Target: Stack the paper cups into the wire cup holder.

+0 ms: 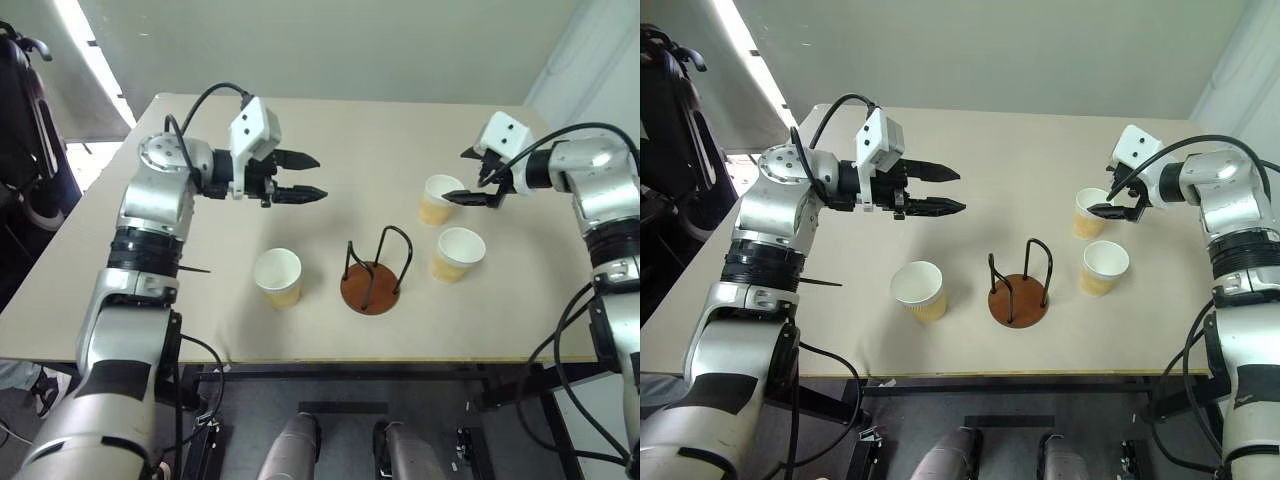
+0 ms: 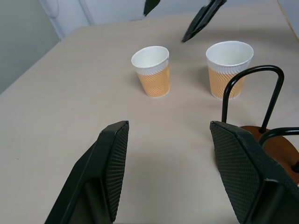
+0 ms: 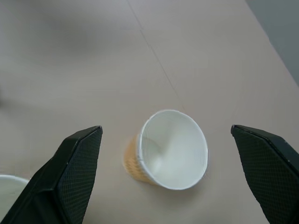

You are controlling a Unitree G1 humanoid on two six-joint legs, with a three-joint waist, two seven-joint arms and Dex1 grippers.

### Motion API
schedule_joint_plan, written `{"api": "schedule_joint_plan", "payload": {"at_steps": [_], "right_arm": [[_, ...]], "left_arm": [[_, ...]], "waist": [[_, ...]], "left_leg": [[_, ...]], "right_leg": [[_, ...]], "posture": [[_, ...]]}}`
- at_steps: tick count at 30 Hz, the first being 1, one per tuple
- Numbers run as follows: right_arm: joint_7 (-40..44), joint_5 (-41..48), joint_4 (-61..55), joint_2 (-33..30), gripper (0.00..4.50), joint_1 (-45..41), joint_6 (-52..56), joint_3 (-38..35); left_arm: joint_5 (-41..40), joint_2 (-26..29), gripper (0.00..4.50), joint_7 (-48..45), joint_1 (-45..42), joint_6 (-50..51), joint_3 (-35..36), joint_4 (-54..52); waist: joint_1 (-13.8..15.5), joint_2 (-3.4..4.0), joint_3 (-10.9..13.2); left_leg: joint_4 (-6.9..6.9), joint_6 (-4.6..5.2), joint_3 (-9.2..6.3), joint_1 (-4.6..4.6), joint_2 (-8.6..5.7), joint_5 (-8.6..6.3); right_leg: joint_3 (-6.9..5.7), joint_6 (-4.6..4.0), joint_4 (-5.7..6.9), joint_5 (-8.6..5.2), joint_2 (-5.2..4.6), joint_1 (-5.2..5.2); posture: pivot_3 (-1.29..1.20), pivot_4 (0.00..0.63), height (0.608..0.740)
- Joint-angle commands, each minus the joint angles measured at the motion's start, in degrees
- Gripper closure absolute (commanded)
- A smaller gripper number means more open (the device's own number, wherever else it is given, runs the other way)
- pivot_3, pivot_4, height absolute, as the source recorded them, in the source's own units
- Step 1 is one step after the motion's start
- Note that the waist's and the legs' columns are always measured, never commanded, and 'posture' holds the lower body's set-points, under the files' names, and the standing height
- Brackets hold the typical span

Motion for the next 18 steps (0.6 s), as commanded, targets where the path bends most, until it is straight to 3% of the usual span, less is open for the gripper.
{"api": "schedule_joint_plan", "payload": {"at_steps": [1, 17, 18], "right_arm": [[-2.93, -4.45, 6.79, 0.80, 0.00, -4.27, -5.70, 0.60], [-9.56, -15.76, 19.30, 6.75, 0.00, -8.17, -11.58, 2.93], [-10.23, -16.26, 19.61, 7.19, 0.18, -8.37, -11.57, 3.01]], "left_arm": [[-1.08, 0.12, 1.54, 0.52, -0.51, 0.61, 1.20, -2.93], [-2.09, -0.05, 1.54, 0.73, 0.31, 2.80, 1.29, -5.40], [-2.09, -0.01, 1.52, 0.66, 0.33, 2.87, 1.26, -5.45]], "waist": [[0.08, 0.00, 0.00], [-0.05, 0.02, 0.01], [-0.01, 0.03, 0.02]], "left_leg": [[0.00, 0.00, 0.00, 0.00, 0.00, 0.00], [0.00, -0.11, 0.02, 0.03, 0.04, -0.05], [0.00, -0.11, 0.02, 0.03, 0.03, -0.05]], "right_leg": [[0.00, -0.03, 0.00, 0.01, 0.00, 0.00], [-0.03, -0.22, 0.02, 0.04, -0.01, -0.01], [-0.03, -0.23, 0.02, 0.04, -0.01, -0.01]], "posture": [[0.00, 0.150, 0.740], [0.00, 0.150, 0.740], [0.00, 0.150, 0.740]]}}
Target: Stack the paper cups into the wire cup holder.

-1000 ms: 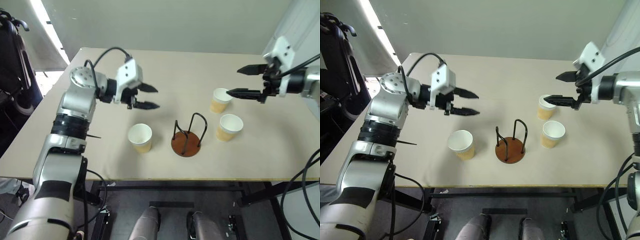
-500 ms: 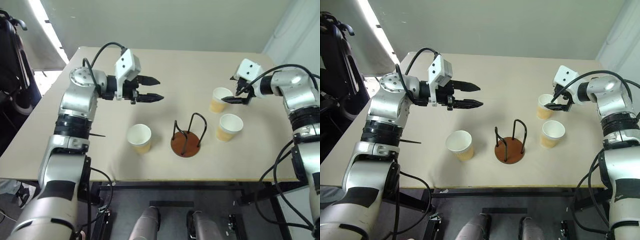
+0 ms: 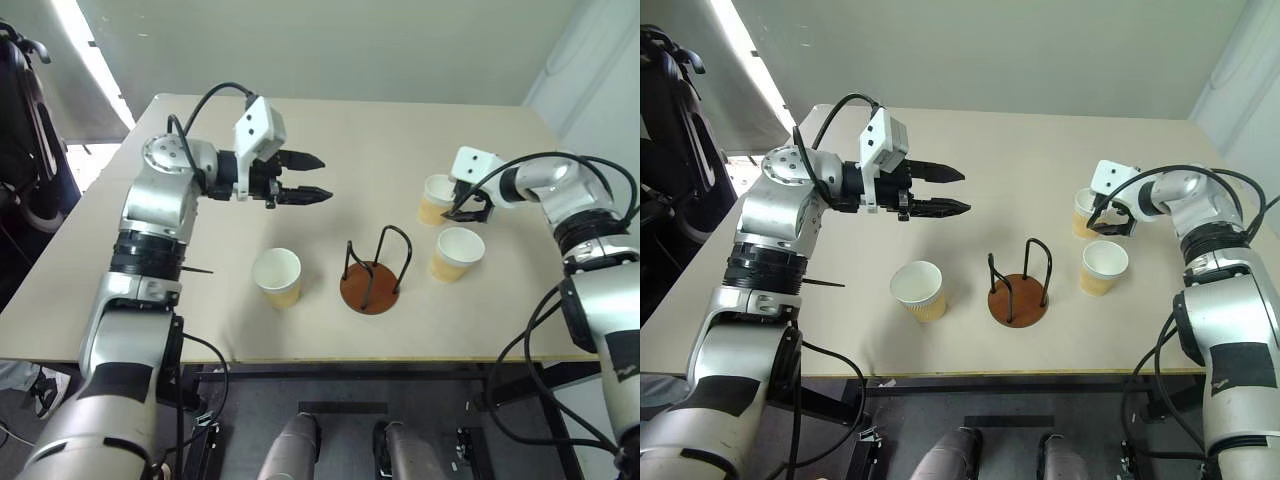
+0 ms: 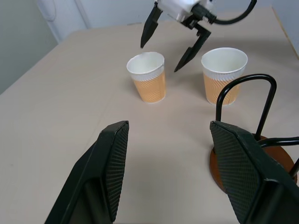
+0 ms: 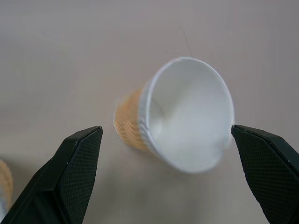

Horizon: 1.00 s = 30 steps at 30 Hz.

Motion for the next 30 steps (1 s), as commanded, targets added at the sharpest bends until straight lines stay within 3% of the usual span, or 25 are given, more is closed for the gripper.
{"api": "schedule_joint_plan", "payload": {"at_steps": [1, 3, 12, 13, 23, 30], "right_arm": [[-2.73, -1.72, 0.37, 0.55, 0.39, -3.11, -0.87, 0.13], [-3.38, -2.40, 0.74, 0.91, 0.87, -3.33, -1.05, 0.17], [-1.48, -3.46, 2.06, 2.30, 4.31, -4.15, -0.37, 0.00], [-0.27, -3.17, 2.06, 2.38, 4.46, -4.04, -0.08, -0.20], [3.91, -2.34, 1.31, 2.26, 4.46, -3.55, 0.61, -1.08], [9.09, 2.60, -2.59, 0.77, 4.46, -6.76, 2.70, -5.62]], "left_arm": [[-1.29, 0.46, 1.51, -0.28, -0.39, 0.37, 1.21, -2.22], [-1.29, 0.51, 1.51, -0.36, -0.32, 0.42, 1.19, -2.34], [-2.59, 0.55, 1.51, -0.48, 0.44, 0.63, 2.20, -2.23], [-2.73, 0.54, 1.51, -0.55, 0.47, 0.54, 2.26, -1.98], [-2.69, 0.56, 1.51, -1.12, 0.01, 0.65, 2.13, -0.27], [-2.23, 1.81, 1.51, -1.90, -1.16, -0.81, 2.63, 4.03]], "waist": [[0.05, 0.00, 0.00], [0.05, 0.02, 0.01], [0.02, 0.03, 0.02], [0.02, 0.03, 0.02], [0.03, 0.03, 0.02], [-0.06, 0.13, 0.08]], "left_leg": [[0.00, 0.00, 0.00, 0.00, 0.00, 0.00], [0.00, -0.01, 0.00, 0.00, 0.00, -0.01], [-0.01, -0.10, 0.00, 0.00, 0.01, -0.07], [-0.01, -0.10, 0.00, 0.00, 0.01, -0.07], [-0.01, -0.12, 0.00, 0.01, 0.02, -0.06], [-0.02, -0.13, 0.02, -0.01, 0.02, -0.05]], "right_leg": [[0.00, -0.01, 0.00, 0.00, 0.00, 0.00], [0.00, -0.02, -0.01, 0.00, 0.00, 0.00], [-0.03, -0.05, -0.02, -0.01, 0.00, -0.01], [-0.03, -0.05, -0.02, -0.01, 0.00, -0.02], [-0.05, -0.15, 0.00, -0.01, 0.00, -0.01], [-0.05, -0.29, 0.01, -0.07, 0.00, -0.05]], "posture": [[0.00, 0.150, 0.740], [0.00, 0.150, 0.740], [0.00, 0.150, 0.740], [0.00, 0.150, 0.740], [0.00, 0.150, 0.740], [0.00, 0.150, 0.740]]}}
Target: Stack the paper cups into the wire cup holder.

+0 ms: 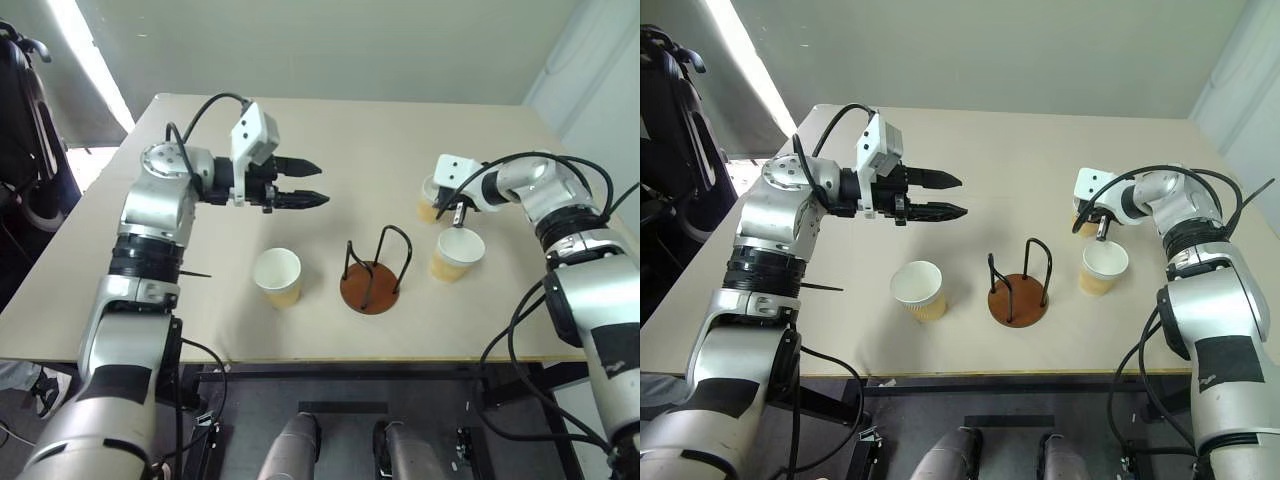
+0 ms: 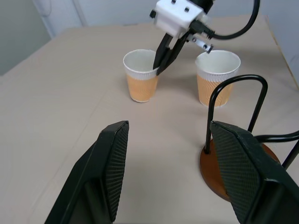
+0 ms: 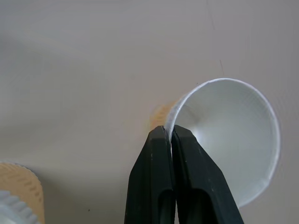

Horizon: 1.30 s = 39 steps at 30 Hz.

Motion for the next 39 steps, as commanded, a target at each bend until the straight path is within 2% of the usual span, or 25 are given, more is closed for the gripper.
{"api": "schedule_joint_plan", "payload": {"at_steps": [1, 5, 10, 14, 18, 21, 27, 39], "right_arm": [[4.39, 4.38, -5.36, -2.09, 4.46, -3.60, 2.12, -4.01], [11.88, 9.66, -16.94, -3.70, 4.46, -2.02, 9.26, -7.14], [20.23, 16.88, -46.46, -7.67, 4.46, 5.55, 28.97, -9.28], [23.33, 24.03, -69.59, -11.26, 4.46, 9.98, 48.03, -10.03], [22.61, 30.31, -82.28, -13.77, 4.46, 9.64, 61.40, -10.21], [20.72, 34.10, -87.11, -14.20, 4.46, 8.14, 67.77, -10.23], [16.66, 38.79, -89.20, -13.55, 4.46, 5.07, 72.50, -9.20], [14.33, 38.76, -88.14, -15.96, 4.46, 12.98, 64.24, -4.31]], "left_arm": [[-0.63, 0.96, 1.51, -0.78, -2.14, -1.73, 1.92, 0.95], [-0.25, 1.22, 1.51, -1.78, -2.84, -3.48, 1.67, 2.54], [-0.89, 1.02, 1.51, -4.14, -3.35, -2.22, 1.30, 2.71], [-2.12, 0.84, 1.51, -5.65, -3.20, -0.27, 1.67, 1.19], [-3.16, 1.38, 1.51, -7.53, -3.31, 2.09, 1.73, -0.03], [-3.31, 1.88, 1.51, -8.70, -3.62, 2.82, 1.38, -0.24], [-2.51, 1.90, 1.51, -10.23, -4.24, 2.36, 0.65, 0.65], [-2.20, 2.17, 1.51, -10.43, -3.24, 2.31, 0.44, -0.49]], "waist": [[0.02, 0.01, 0.01], [0.06, 0.01, 0.01], [0.18, 0.01, 0.01], [-0.11, 0.01, 0.01], [-0.45, 0.01, 0.01], [-0.65, 0.01, 0.01], [-0.76, 0.00, 0.00], [-0.74, -0.02, -0.01]], "left_leg": [[-0.02, 0.00, 0.00, -0.01, 0.00, 0.00], [-0.12, 0.00, 0.00, -0.01, 0.00, -0.01], [-0.28, -0.02, -0.02, -0.04, 0.00, 0.02], [-0.34, -0.27, 0.03, -0.04, 0.00, 0.16], [-0.40, -0.31, 0.02, -0.01, 0.03, 0.26], [-0.41, -0.15, 0.00, 0.03, 0.03, 0.34], [-0.45, -0.19, -0.06, 0.13, 0.02, 0.80], [-0.48, -0.16, -0.08, 0.01, 0.02, 0.97]], "right_leg": [[-0.01, -0.10, -0.01, -0.06, 0.00, 0.00], [-0.03, -0.35, -0.05, -0.21, 0.00, -0.01], [-0.12, -0.34, -0.09, -0.21, 0.01, -0.02], [-0.13, -0.33, -0.11, -0.21, 0.01, -0.04], [-0.13, -0.38, -0.10, -0.26, 0.05, -0.04], [-0.11, -0.53, -0.06, -0.35, 0.08, -0.04], [-0.04, -0.61, 0.06, -0.25, 0.12, -0.03], [-0.05, -0.57, 0.03, -0.11, 0.14, -0.14]], "posture": [[0.00, 0.150, 0.740], [0.00, 0.150, 0.740], [0.00, 0.150, 0.740], [0.00, 0.150, 0.740], [0.00, 0.150, 0.740], [0.00, 0.150, 0.740], [0.00, 0.150, 0.740], [0.00, 0.150, 0.740]]}}
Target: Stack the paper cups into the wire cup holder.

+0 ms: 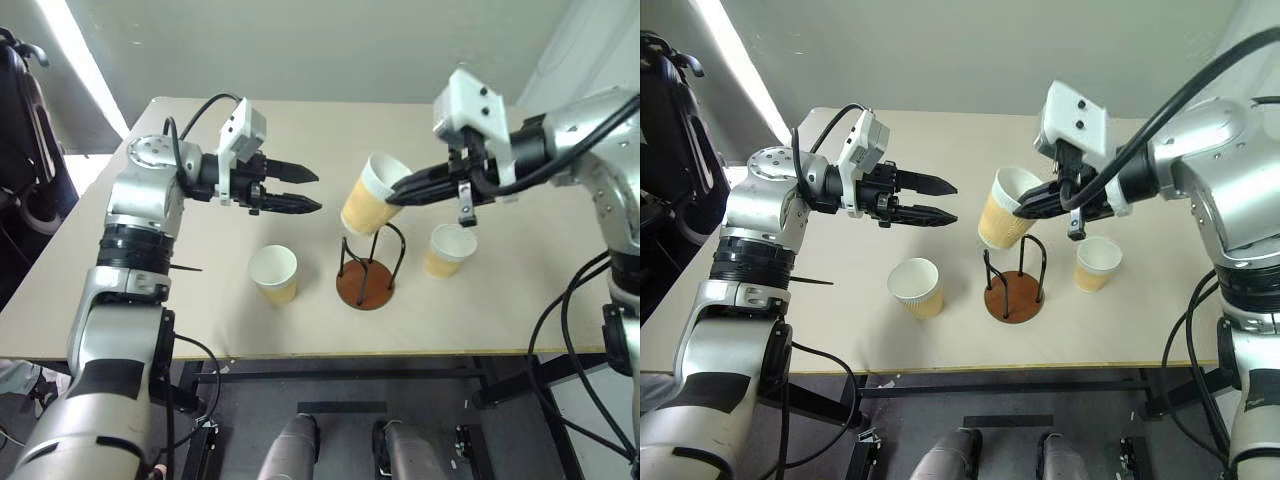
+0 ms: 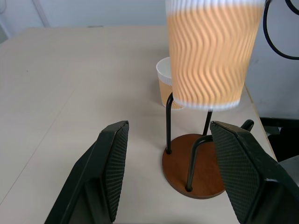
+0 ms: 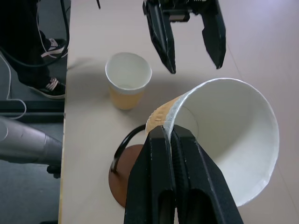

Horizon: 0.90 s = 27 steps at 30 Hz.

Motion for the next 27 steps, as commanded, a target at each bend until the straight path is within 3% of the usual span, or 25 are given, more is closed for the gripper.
{"api": "schedule_joint_plan", "payload": {"at_steps": [1, 23, 27], "right_arm": [[-0.13, 0.08, 0.08, -1.60, 4.46, 0.14, -2.66, 0.00], [-0.85, 3.42, -6.99, -4.21, 4.46, 5.54, -2.29, 2.65], [-2.22, 2.97, -7.38, -3.59, 3.60, 6.38, -3.09, 3.38]], "left_arm": [[-0.25, 1.07, 1.51, -0.25, -0.62, -0.18, 0.66, -2.41], [0.20, 0.80, 1.51, 0.62, -0.27, -1.83, 0.57, -1.49], [0.27, 0.81, 1.51, 0.90, -0.25, -1.99, 0.63, -1.29]], "waist": [[0.00, 0.00, 0.00], [-0.04, -0.01, -0.01], [-0.04, -0.01, -0.01]], "left_leg": [[0.00, 0.01, 0.01, 0.00, 0.01, -0.01], [0.01, 0.11, 0.04, 0.00, 0.01, 0.05], [0.02, 0.13, 0.04, 0.00, 0.01, 0.07]], "right_leg": [[0.00, 0.01, -0.02, 0.00, 0.00, 0.00], [0.02, 0.09, -0.03, 0.04, 0.00, 0.02], [0.02, 0.11, -0.02, 0.06, 0.00, 0.02]], "posture": [[0.00, 0.150, 0.740], [0.00, 0.150, 0.740], [0.00, 0.150, 0.740]]}}
